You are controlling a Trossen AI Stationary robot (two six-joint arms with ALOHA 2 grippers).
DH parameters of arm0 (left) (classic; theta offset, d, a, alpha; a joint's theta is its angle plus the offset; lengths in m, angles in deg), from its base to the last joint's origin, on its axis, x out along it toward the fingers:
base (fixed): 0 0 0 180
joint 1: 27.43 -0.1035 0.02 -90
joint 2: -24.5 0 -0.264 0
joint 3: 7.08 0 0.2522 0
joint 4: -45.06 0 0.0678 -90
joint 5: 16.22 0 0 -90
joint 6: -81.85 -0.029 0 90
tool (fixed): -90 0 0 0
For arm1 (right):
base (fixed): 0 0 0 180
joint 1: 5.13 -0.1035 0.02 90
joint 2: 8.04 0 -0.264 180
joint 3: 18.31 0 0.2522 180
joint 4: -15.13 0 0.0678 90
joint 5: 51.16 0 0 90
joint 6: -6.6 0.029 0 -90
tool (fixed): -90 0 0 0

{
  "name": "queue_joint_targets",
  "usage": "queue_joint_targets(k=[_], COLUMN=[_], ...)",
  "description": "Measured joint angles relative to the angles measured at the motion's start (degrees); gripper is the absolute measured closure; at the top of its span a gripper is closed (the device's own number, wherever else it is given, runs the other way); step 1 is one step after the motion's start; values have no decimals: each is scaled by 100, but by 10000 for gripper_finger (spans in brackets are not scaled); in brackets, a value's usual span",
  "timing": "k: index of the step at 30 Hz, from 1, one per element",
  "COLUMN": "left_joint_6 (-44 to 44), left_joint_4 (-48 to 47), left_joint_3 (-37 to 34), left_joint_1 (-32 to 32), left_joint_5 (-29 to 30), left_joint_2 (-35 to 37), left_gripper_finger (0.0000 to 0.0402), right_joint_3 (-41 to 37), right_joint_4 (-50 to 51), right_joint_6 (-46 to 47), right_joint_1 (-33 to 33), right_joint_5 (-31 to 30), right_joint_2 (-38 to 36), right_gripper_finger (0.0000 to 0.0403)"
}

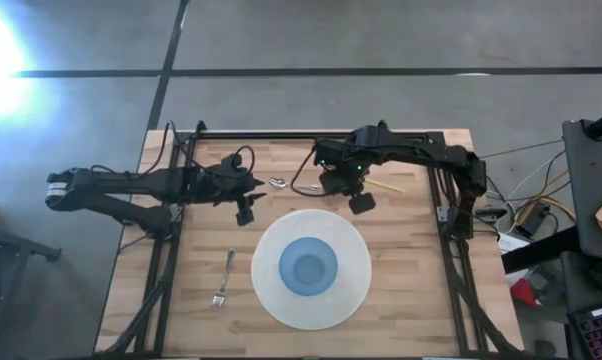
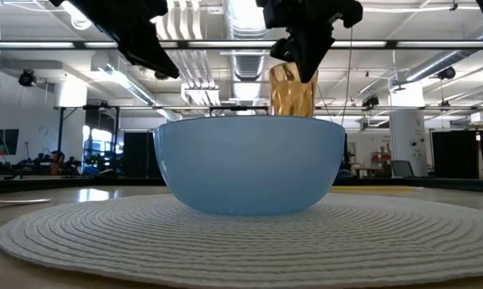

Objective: Pick & Place Utensil
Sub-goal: Move the yellow glass to the top left of the white mat

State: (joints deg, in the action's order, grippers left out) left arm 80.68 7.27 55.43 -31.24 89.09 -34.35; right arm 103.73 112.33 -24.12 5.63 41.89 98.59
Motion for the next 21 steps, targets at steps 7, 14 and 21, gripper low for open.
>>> queue_joint_targets(k=[7, 14, 21], left_joint_6=[20, 152, 163], left_joint_4=[0, 0, -2], left_joint_3=[0, 0, 81], left_joint_1=[-22, -22, -22], left_joint_5=[-3, -16, -18], left_joint_2=[0, -2, -4], left_gripper_finger=[266, 266, 266], right_joint_3=[-506, -823, -1016], right_joint_4=[-338, -634, -834], right_joint_6=[52, 95, 73], right_joint_1=[9, 14, 49], right_joint_5=[-1, -17, -169], right_joint_2=[2, 0, -4], right_gripper_finger=[392, 392, 392])
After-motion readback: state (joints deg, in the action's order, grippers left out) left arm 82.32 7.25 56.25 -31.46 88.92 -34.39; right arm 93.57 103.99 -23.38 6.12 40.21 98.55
